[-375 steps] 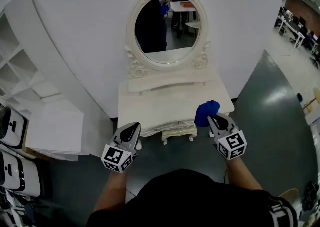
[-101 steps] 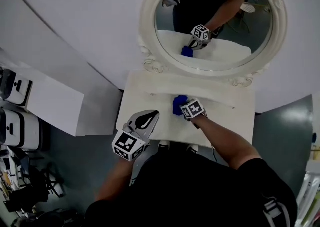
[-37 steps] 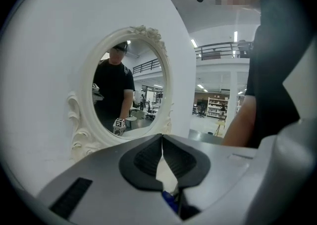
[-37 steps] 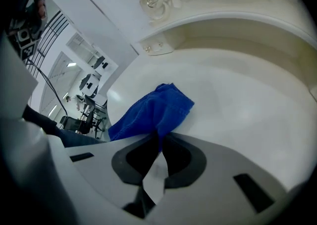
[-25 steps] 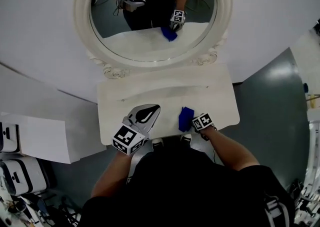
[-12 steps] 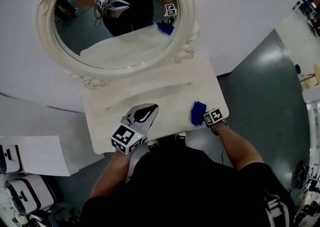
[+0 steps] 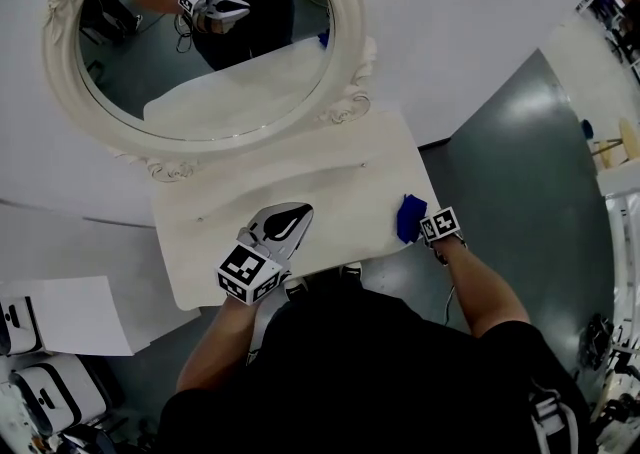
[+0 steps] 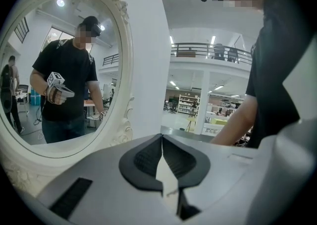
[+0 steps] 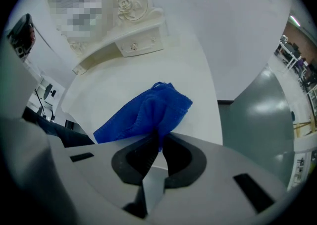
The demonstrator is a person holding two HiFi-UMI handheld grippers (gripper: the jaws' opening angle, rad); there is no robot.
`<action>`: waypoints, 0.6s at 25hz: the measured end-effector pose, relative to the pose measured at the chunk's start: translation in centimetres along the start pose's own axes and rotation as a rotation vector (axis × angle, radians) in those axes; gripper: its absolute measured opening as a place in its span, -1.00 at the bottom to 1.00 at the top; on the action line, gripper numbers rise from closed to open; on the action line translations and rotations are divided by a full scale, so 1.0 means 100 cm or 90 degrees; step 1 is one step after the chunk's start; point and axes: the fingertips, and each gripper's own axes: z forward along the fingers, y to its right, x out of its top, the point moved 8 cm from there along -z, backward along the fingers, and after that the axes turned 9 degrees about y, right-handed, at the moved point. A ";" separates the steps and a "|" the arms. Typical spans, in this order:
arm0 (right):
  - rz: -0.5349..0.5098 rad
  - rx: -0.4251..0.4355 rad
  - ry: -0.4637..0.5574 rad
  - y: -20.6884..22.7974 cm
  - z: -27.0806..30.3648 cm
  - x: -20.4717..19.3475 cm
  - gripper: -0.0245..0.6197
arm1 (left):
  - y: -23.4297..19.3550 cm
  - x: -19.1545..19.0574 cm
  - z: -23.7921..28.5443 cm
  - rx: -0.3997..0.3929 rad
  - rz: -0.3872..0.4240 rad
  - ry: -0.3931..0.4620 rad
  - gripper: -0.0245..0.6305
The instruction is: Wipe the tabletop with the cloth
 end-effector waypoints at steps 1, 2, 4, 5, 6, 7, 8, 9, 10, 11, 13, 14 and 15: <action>0.004 -0.004 0.000 0.004 -0.001 -0.001 -0.86 | 0.000 -0.001 0.001 0.000 -0.001 0.000 -0.89; 0.008 -0.007 0.000 0.008 -0.003 -0.003 -0.86 | 0.000 -0.001 0.002 0.001 -0.002 -0.001 -0.89; 0.014 -0.012 -0.004 0.013 -0.004 -0.004 -0.86 | -0.001 -0.001 0.003 0.004 -0.003 0.000 -0.89; 0.017 -0.013 -0.006 0.014 -0.005 -0.003 -0.86 | -0.001 -0.001 0.004 0.005 -0.003 0.001 -0.89; 0.019 -0.012 -0.006 0.014 -0.006 -0.003 -0.87 | -0.001 0.000 0.004 0.006 -0.003 0.003 -0.89; 0.022 -0.011 -0.004 0.014 -0.007 -0.001 -0.87 | -0.001 0.001 0.004 0.006 -0.002 0.005 -0.89; 0.028 -0.007 0.002 0.013 -0.008 0.002 -0.87 | -0.001 0.002 0.002 0.007 -0.001 0.007 -0.89; 0.036 0.001 0.013 0.010 -0.010 0.006 -0.87 | -0.001 0.002 0.000 0.009 -0.001 0.008 -0.89; 0.046 0.015 0.031 0.007 -0.013 0.012 -0.87 | -0.002 0.002 -0.004 0.013 -0.001 0.010 -0.89; 0.056 0.035 0.054 0.002 -0.015 0.020 -0.87 | -0.003 0.002 -0.008 0.019 -0.002 0.011 -0.89; 0.066 0.081 0.105 -0.012 -0.020 0.042 -0.88 | -0.006 0.001 -0.018 0.031 -0.004 0.013 -0.89; 0.065 0.103 0.127 -0.021 -0.023 0.054 -0.88 | -0.007 0.001 -0.023 0.038 -0.005 0.014 -0.89; 0.059 0.121 0.146 -0.030 -0.025 0.067 -0.88 | -0.009 0.000 -0.028 0.044 -0.007 0.016 -0.89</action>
